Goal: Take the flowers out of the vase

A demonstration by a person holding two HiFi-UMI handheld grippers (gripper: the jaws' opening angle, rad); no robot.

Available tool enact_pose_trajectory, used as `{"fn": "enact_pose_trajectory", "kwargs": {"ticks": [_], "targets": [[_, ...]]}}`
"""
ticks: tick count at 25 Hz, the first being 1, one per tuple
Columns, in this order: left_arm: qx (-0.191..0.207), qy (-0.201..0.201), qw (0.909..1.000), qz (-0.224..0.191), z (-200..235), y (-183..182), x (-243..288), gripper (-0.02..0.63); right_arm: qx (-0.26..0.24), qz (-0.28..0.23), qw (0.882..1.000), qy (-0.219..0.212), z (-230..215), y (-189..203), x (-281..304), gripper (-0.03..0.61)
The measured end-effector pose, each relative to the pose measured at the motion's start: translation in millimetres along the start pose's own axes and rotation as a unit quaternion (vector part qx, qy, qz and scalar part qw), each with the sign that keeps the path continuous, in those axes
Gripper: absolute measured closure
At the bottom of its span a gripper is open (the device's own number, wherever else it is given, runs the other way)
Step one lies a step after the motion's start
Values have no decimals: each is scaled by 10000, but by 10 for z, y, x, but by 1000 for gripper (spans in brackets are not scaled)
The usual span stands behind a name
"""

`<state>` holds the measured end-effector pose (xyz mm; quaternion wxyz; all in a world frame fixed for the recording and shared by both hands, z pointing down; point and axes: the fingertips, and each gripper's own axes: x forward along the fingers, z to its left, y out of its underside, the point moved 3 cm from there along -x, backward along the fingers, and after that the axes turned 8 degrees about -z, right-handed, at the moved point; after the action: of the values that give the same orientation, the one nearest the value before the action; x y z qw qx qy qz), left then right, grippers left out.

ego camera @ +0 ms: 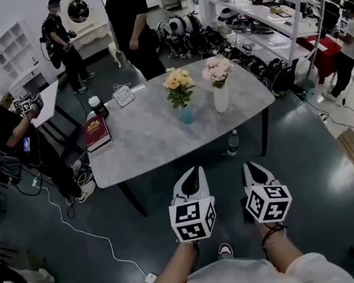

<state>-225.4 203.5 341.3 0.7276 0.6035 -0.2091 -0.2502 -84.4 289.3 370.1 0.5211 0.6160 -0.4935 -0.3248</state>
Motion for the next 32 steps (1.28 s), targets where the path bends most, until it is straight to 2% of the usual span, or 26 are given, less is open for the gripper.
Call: {"fn": "enact_pose_trajectory", "kwargs": {"ticks": [8,16,25,32], "targets": [[67,-181,9998,5,2,90,446,618,71,118,9997,-217,-273,20,417,574],[71,-322,9994,108,6,241,719,618,153,325,9990,-250,-543,112,668,574],[28,-547,9979,344,153,392,768,618,181,618,9972,-385,-530,250,813,574],[31,-443,9984,349,293,404,1187,618,182,677,9969,-345,-625,224,1167,574]]}}
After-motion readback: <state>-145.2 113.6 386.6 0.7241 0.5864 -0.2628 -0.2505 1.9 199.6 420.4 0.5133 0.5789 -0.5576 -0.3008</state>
